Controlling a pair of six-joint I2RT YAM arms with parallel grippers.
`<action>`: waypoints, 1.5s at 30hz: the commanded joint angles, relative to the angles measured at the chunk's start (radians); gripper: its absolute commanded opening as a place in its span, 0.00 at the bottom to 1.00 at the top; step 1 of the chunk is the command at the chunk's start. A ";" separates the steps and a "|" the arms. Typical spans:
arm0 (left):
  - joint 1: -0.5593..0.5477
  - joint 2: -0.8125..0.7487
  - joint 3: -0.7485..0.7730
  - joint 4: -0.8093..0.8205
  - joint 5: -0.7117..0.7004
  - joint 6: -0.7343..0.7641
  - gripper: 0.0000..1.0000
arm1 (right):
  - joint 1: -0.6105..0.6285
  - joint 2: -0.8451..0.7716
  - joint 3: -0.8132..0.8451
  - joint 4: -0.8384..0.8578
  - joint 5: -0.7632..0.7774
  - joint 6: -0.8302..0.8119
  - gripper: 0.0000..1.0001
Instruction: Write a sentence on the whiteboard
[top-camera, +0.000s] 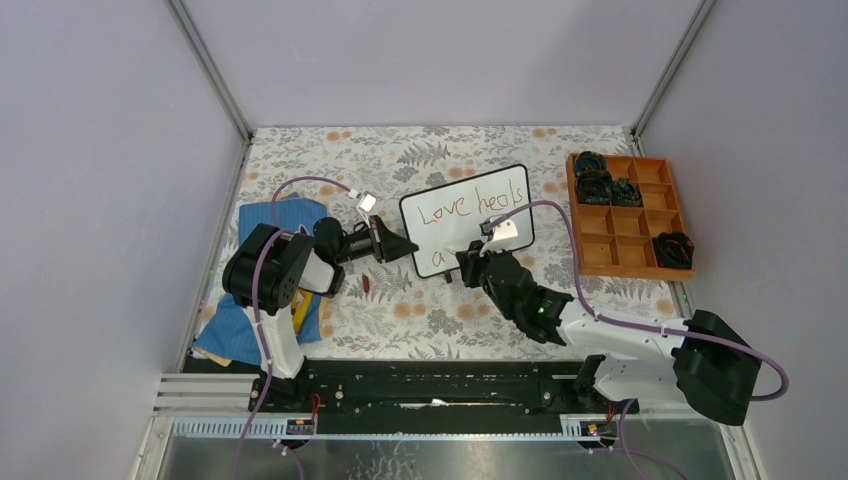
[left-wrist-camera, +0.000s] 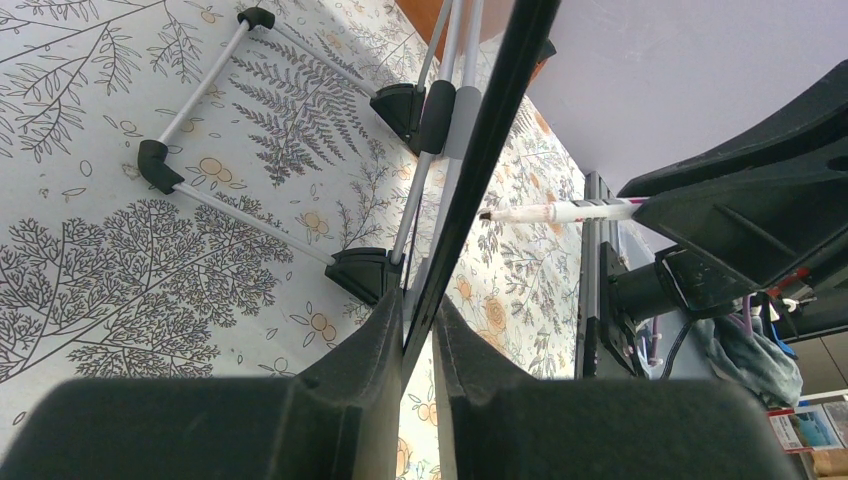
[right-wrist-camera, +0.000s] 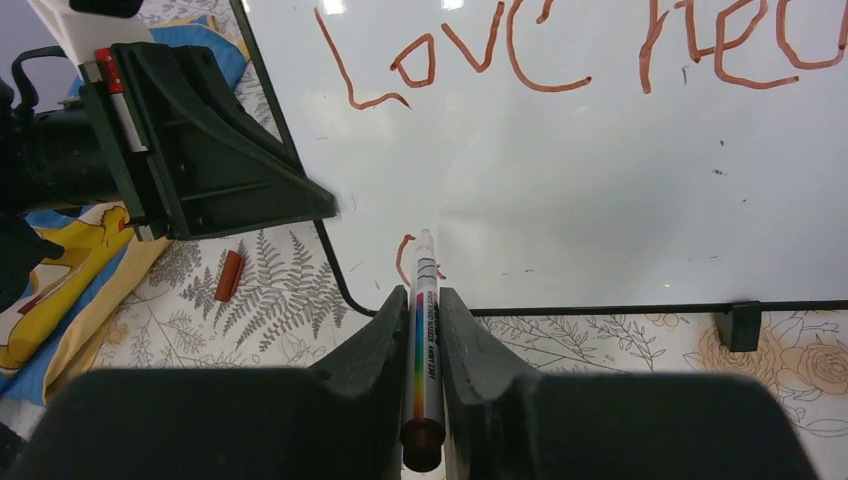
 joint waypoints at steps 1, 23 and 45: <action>-0.005 -0.028 0.017 0.001 0.000 0.031 0.21 | -0.026 0.027 0.049 0.058 -0.003 0.007 0.00; -0.013 -0.030 0.023 -0.035 0.004 0.052 0.21 | -0.073 0.083 0.049 0.106 -0.014 0.041 0.00; -0.013 -0.035 0.028 -0.063 0.002 0.069 0.21 | -0.080 0.085 -0.020 0.047 -0.047 0.072 0.00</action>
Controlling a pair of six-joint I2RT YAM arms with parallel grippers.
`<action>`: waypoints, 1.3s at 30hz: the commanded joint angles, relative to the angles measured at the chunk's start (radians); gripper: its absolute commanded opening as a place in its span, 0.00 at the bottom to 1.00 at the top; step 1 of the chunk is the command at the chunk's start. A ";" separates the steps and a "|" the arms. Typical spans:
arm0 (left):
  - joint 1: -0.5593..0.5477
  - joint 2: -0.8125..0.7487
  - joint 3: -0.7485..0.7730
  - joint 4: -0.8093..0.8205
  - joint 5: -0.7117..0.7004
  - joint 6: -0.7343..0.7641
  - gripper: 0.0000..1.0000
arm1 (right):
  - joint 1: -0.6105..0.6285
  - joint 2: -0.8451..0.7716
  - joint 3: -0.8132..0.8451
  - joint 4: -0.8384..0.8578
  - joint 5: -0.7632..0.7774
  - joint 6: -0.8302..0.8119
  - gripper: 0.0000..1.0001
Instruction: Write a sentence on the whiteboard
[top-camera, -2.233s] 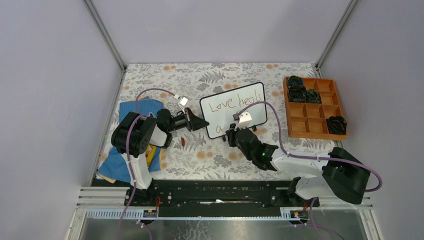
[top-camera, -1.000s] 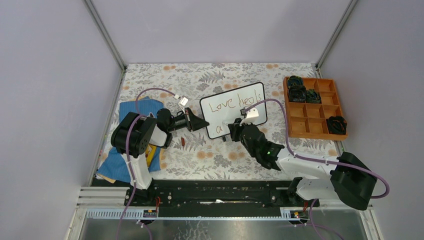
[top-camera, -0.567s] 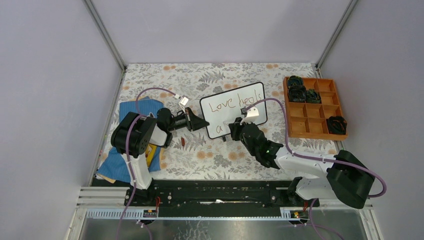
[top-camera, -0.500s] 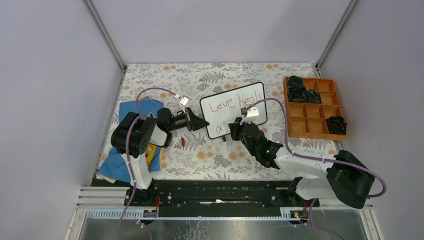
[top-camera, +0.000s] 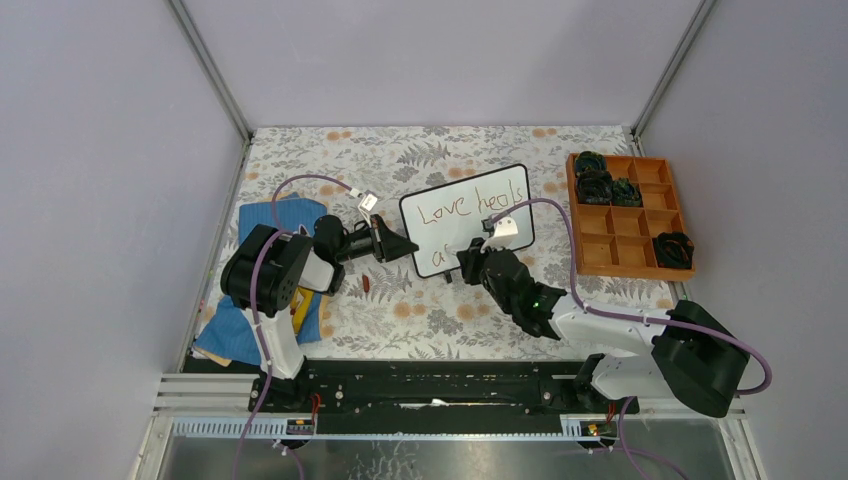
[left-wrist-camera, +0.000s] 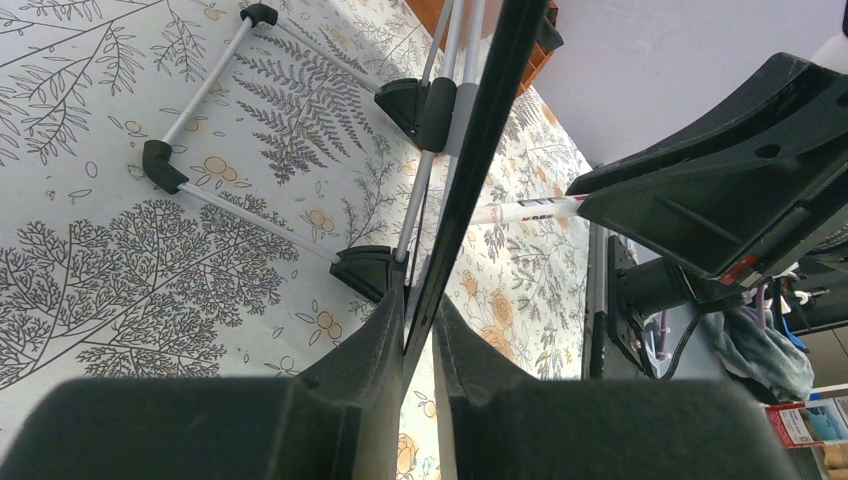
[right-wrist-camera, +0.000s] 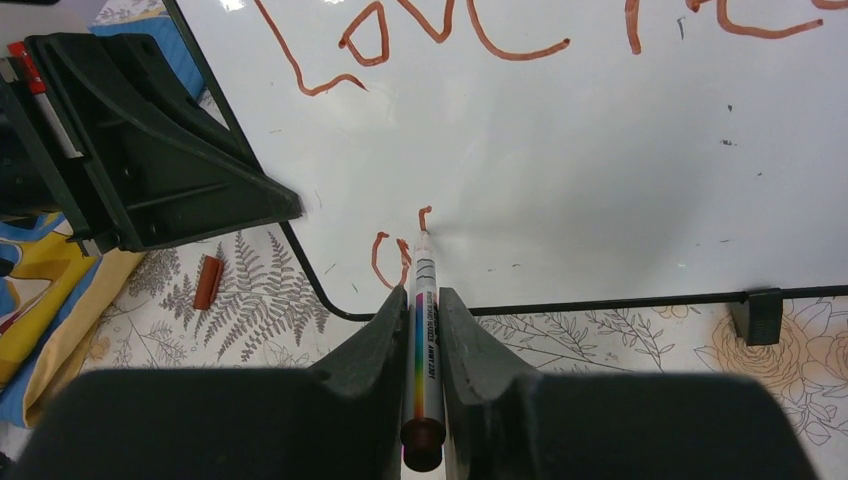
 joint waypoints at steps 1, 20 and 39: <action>-0.006 -0.019 0.017 -0.009 -0.002 0.032 0.21 | -0.008 -0.006 -0.017 -0.016 0.005 0.021 0.00; -0.008 -0.021 0.018 -0.024 -0.002 0.041 0.21 | -0.010 -0.039 -0.068 -0.048 0.008 0.048 0.00; -0.013 -0.024 0.021 -0.050 -0.002 0.057 0.21 | -0.042 -0.126 -0.004 0.001 0.018 0.011 0.00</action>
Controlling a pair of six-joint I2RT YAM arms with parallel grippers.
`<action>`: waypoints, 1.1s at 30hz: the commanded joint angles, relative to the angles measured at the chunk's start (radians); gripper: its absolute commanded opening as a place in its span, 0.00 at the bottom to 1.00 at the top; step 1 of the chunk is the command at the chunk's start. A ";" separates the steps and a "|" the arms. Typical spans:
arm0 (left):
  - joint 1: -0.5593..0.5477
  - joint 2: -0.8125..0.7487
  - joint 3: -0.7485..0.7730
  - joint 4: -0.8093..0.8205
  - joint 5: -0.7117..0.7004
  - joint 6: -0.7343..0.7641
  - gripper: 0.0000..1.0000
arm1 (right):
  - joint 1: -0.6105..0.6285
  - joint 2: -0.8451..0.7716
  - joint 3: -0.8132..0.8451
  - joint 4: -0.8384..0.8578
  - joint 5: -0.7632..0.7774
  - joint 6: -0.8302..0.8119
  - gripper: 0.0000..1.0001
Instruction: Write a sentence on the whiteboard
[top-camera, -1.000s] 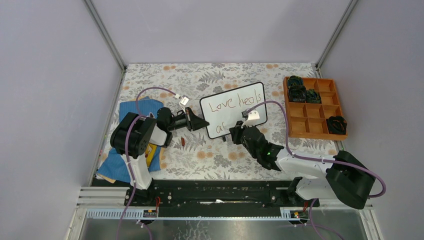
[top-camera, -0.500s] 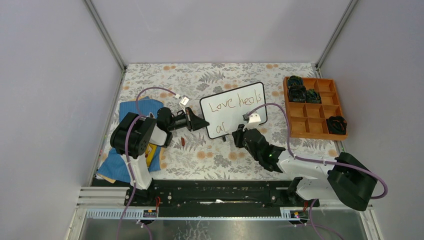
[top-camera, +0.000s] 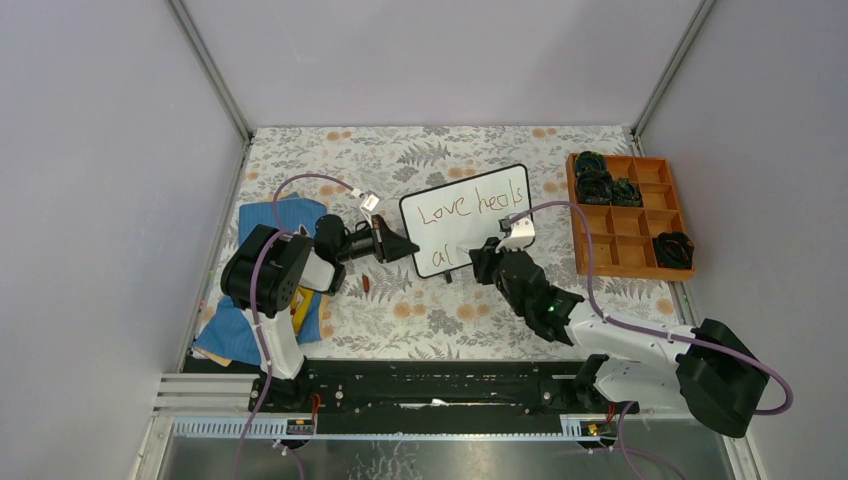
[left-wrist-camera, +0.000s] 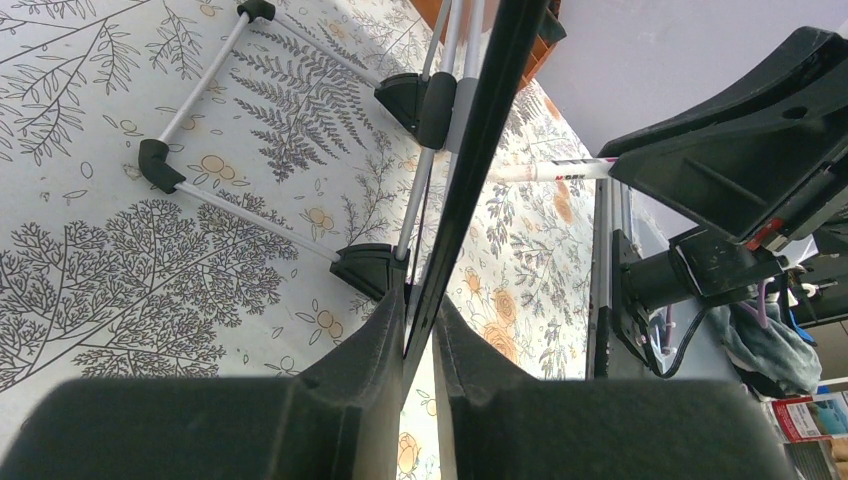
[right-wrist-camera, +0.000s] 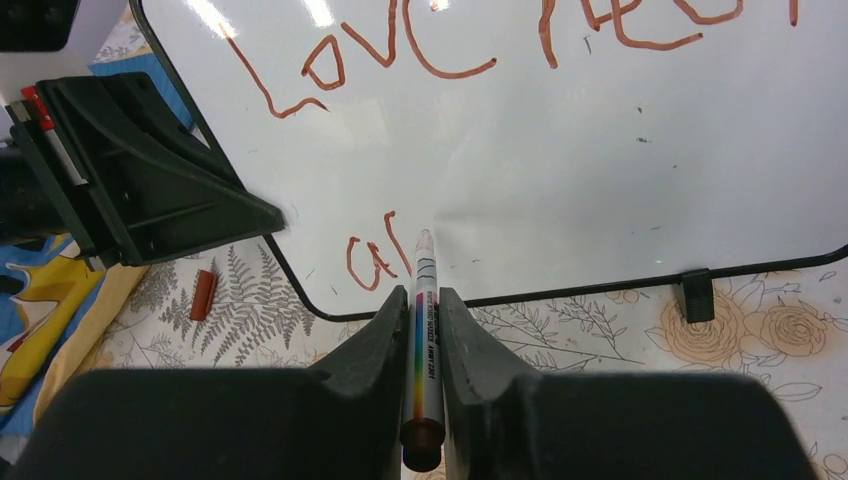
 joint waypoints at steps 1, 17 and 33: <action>-0.007 -0.021 0.018 -0.032 -0.003 0.038 0.21 | -0.018 0.018 0.058 0.073 0.003 -0.009 0.00; -0.008 -0.022 0.021 -0.040 -0.002 0.040 0.21 | -0.031 0.064 0.087 0.083 -0.016 -0.009 0.00; -0.010 -0.024 0.024 -0.052 -0.003 0.047 0.21 | -0.044 0.093 0.085 0.083 -0.035 -0.001 0.00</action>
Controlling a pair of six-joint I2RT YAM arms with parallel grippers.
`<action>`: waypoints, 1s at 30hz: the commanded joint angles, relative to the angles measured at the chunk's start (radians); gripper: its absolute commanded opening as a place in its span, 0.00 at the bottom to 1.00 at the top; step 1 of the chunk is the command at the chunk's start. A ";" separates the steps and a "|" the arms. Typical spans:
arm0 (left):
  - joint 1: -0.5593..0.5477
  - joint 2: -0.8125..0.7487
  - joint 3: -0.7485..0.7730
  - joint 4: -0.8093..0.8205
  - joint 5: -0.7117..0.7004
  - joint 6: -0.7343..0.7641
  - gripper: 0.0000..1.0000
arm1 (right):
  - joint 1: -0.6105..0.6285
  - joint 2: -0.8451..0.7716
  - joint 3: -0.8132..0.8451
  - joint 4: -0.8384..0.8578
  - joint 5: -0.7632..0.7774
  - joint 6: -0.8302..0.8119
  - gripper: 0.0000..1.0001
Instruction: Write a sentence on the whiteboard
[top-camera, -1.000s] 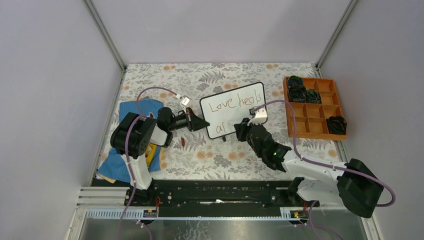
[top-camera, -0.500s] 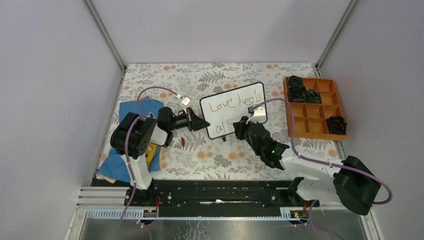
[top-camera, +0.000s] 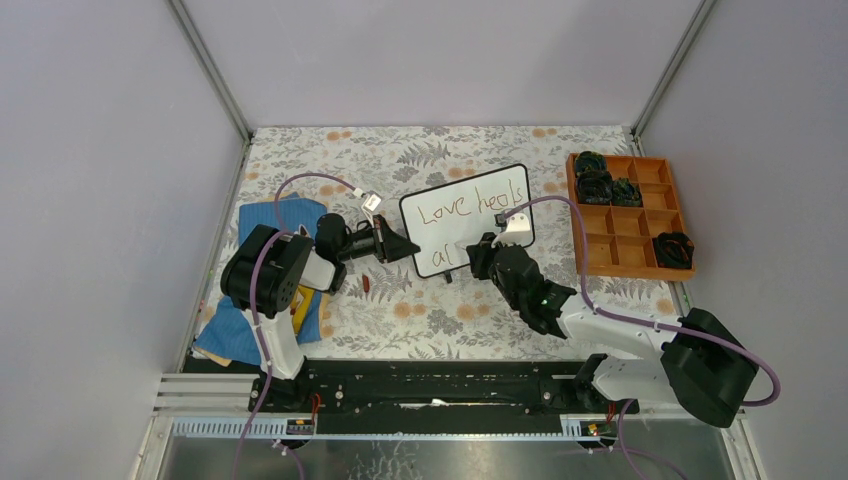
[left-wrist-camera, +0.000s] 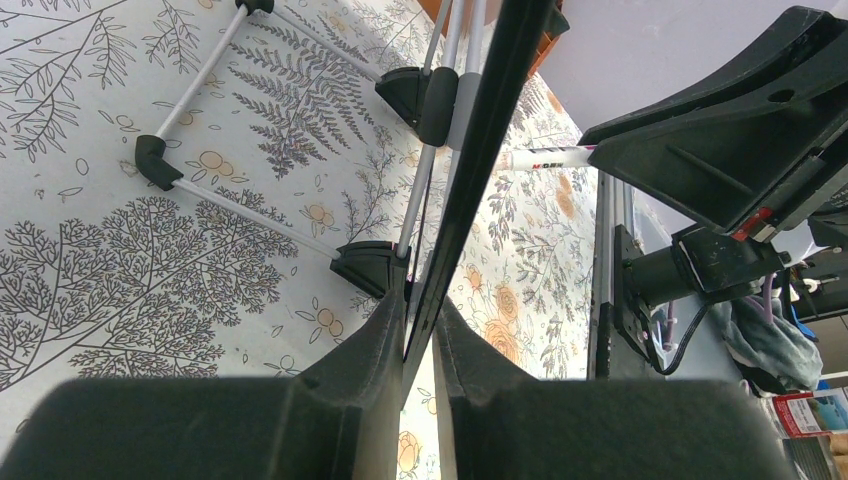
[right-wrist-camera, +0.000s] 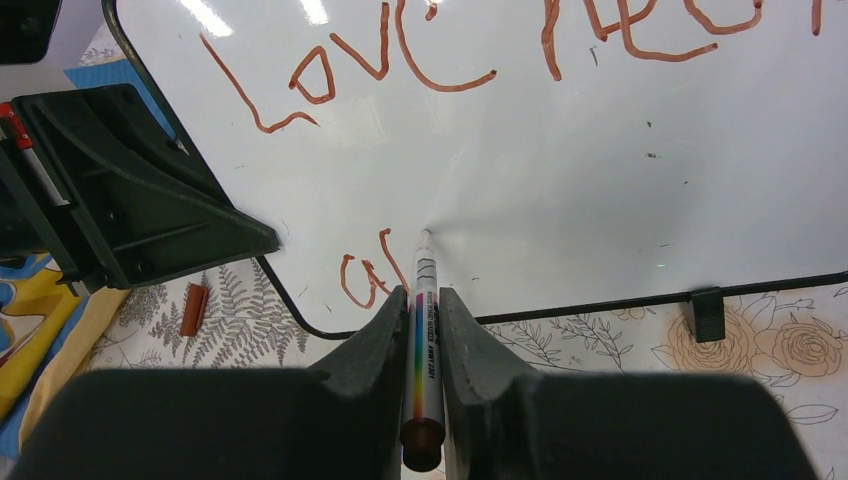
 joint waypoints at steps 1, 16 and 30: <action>-0.004 -0.021 0.015 -0.019 -0.005 0.032 0.21 | -0.010 0.009 0.043 0.043 -0.011 -0.002 0.00; -0.005 -0.027 0.016 -0.036 -0.007 0.042 0.21 | -0.010 -0.012 -0.019 0.017 -0.009 0.013 0.00; -0.005 -0.027 0.017 -0.042 -0.007 0.046 0.21 | -0.009 -0.032 -0.072 0.003 -0.013 0.040 0.00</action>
